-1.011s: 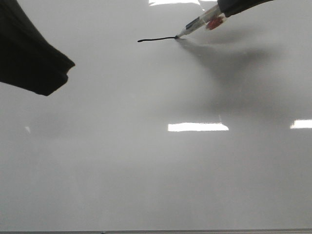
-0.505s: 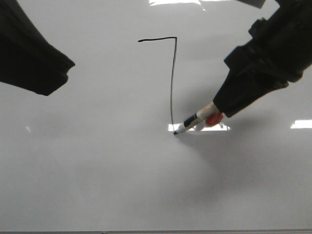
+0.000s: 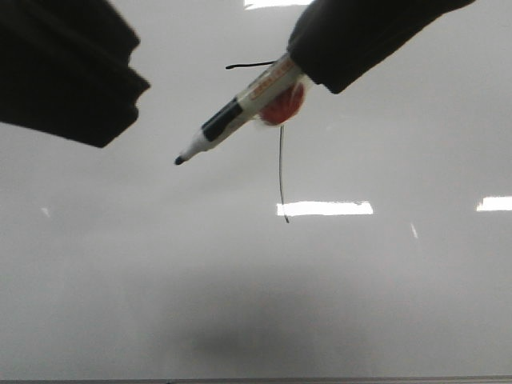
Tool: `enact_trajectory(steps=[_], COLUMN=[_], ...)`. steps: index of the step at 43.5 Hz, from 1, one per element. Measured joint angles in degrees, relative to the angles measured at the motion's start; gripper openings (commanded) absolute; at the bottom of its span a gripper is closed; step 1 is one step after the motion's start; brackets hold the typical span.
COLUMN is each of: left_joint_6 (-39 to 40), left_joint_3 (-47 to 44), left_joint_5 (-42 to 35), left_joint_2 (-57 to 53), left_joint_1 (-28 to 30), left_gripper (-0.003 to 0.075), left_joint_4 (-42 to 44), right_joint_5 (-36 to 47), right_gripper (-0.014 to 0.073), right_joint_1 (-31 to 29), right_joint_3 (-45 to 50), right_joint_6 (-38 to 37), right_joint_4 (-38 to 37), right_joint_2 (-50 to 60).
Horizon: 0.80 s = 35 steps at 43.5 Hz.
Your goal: Write number 7 on whiteboard
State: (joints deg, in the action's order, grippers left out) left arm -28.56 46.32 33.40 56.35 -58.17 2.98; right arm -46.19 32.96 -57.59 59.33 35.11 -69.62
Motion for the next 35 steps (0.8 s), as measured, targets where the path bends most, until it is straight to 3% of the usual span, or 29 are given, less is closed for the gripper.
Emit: enact_trajectory(steps=[6, 14, 35], left_joint_6=[0.0, -0.1, -0.1], left_joint_3=[0.6, 0.6, 0.6], left_joint_5=[-0.4, -0.9, -0.1], left_joint_2=[0.0, 0.1, 1.6], left_joint_1=[0.0, 0.0, 0.0], left_gripper=[0.0573, 0.0457, 0.0131], left_joint_4=[1.8, 1.9, 2.1], right_joint_5=[-0.9, -1.1, -2.8], right_gripper=[-0.006, -0.006, -0.006], right_joint_1=[5.4, 9.9, 10.5], right_joint_3=[-2.2, -4.3, -5.4], right_joint_6=[0.3, 0.3, 0.4], right_joint_4=[-0.2, -0.3, -0.8], right_joint_2=[0.0, 0.0, 1.4])
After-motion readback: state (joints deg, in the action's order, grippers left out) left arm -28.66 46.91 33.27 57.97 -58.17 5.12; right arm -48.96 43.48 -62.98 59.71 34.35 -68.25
